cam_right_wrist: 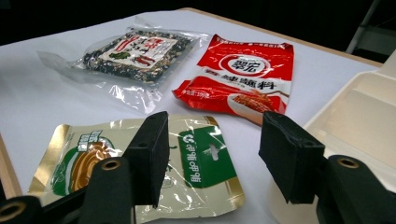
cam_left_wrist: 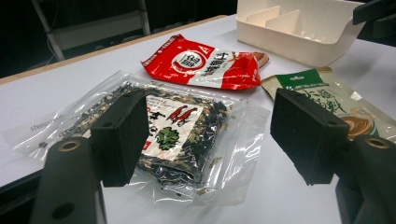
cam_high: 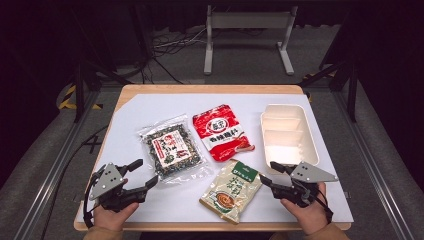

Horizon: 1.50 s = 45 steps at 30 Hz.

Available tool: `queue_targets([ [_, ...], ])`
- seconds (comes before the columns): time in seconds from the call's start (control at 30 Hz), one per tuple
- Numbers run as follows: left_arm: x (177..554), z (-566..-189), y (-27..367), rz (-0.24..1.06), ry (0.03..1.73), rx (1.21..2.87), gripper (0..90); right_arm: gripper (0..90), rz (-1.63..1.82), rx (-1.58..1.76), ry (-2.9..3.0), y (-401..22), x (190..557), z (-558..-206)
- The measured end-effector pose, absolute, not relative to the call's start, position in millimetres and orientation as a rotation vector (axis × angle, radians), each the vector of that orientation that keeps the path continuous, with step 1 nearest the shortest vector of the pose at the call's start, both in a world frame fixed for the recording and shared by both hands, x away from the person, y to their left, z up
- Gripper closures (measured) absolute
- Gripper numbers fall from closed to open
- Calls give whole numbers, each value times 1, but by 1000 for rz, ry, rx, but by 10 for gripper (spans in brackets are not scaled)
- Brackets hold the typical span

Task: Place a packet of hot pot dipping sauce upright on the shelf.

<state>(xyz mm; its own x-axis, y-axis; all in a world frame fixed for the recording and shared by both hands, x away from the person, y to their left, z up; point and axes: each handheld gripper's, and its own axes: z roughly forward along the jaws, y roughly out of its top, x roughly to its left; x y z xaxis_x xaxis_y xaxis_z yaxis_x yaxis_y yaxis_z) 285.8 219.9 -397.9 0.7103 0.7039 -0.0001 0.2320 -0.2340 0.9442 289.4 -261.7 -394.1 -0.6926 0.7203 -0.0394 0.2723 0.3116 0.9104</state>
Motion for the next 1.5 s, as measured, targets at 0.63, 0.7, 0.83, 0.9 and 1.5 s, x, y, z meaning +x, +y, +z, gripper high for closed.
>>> queue_targets([
  [0.63, 287, -401, 215, 500, 726, 1830, 276, 373, 1169, 1039, 2320, -246, 300, -416],
  [0.7, 288, -401, 215, 502, 724, 1835, 273, 372, 1148, 1067, 2328, -247, 302, -418],
  [0.83, 288, -401, 215, 499, 726, 1834, 271, 368, 1117, 1121, 2348, -248, 305, -421],
  [0.9, 288, -401, 214, 496, 730, 1833, 271, 364, 1102, 1143, 2353, -248, 306, -423],
  [1.5, 290, -403, 212, 483, 726, 1858, 266, 321, 1075, 1264, 2403, -251, 315, -435],
])
